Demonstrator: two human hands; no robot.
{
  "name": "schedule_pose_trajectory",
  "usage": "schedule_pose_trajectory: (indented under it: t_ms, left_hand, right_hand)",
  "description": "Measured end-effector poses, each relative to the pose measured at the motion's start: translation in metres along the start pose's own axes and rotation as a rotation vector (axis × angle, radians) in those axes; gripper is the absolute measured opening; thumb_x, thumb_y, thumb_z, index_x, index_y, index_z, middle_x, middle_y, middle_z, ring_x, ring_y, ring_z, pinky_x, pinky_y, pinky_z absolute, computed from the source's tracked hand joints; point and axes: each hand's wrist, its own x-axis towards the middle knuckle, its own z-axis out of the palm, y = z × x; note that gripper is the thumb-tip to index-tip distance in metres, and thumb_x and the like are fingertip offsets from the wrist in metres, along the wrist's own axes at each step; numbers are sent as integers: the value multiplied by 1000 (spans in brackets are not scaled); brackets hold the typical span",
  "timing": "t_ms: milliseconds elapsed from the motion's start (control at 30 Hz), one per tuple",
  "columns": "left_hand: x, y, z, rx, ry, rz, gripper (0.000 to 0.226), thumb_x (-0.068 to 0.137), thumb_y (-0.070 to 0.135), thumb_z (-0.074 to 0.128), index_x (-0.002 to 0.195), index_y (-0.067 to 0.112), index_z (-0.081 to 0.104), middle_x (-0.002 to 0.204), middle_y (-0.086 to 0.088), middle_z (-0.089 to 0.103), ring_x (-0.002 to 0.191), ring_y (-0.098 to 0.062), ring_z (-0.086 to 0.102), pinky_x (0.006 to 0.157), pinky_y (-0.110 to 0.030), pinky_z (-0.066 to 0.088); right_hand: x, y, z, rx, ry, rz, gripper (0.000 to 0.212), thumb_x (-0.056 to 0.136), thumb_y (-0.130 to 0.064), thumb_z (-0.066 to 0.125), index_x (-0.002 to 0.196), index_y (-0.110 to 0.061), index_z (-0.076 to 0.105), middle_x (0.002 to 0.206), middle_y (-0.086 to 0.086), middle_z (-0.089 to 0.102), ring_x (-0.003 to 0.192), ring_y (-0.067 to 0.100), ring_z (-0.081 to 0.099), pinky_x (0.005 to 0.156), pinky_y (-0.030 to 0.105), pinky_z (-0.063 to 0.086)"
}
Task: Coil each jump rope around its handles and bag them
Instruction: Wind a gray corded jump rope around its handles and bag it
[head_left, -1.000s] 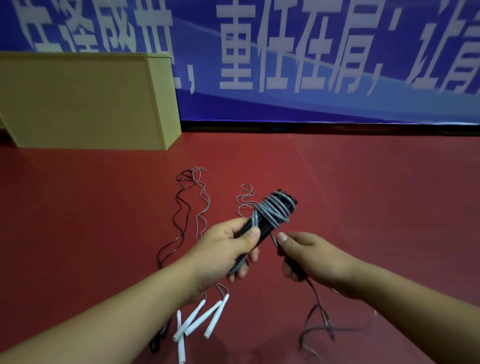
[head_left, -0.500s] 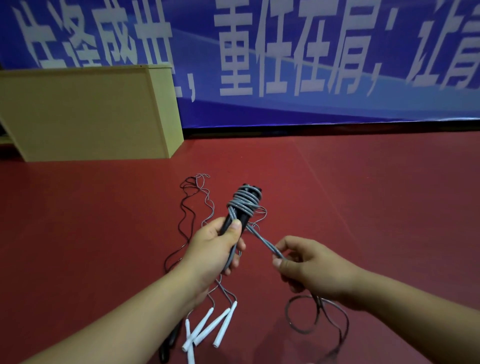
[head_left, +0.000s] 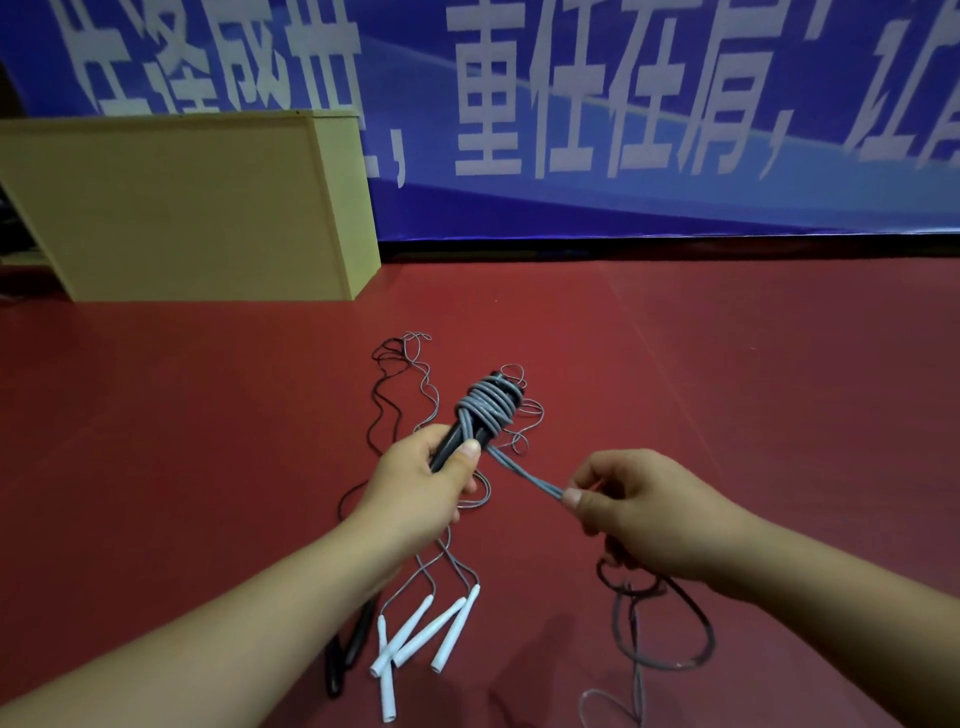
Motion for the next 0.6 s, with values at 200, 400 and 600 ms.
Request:
schedule_pose_trajectory:
  t_ms: [200, 400, 600]
  left_hand:
    - [3, -5, 2, 244, -34, 98, 14, 97, 30, 55, 86, 25, 61, 66, 7, 65, 53, -7, 55, 63, -32, 49]
    - [2, -3, 6, 360, -21, 162, 21, 94, 32, 57, 73, 27, 56, 63, 9, 63, 57, -9, 54, 62, -31, 46]
    - [1, 0, 5, 408, -76, 144, 18, 94, 37, 56, 80, 27, 58, 71, 3, 68, 66, -19, 62, 62, -35, 49]
  right_hand:
    - [-7, -6, -3, -130, -120, 63, 30, 96, -30, 55, 75, -14, 69, 64, -1, 66, 49, 13, 45, 49, 22, 37]
    - [-10, -5, -8, -244, -172, 49, 21, 83, -50, 68, 80, -29, 68, 63, -13, 60, 57, -1, 51, 60, 20, 42]
    - [-11, -8, -9, -155, -122, -29, 27, 88, -41, 67, 72, -19, 62, 49, -13, 45, 45, 1, 37, 47, 14, 31]
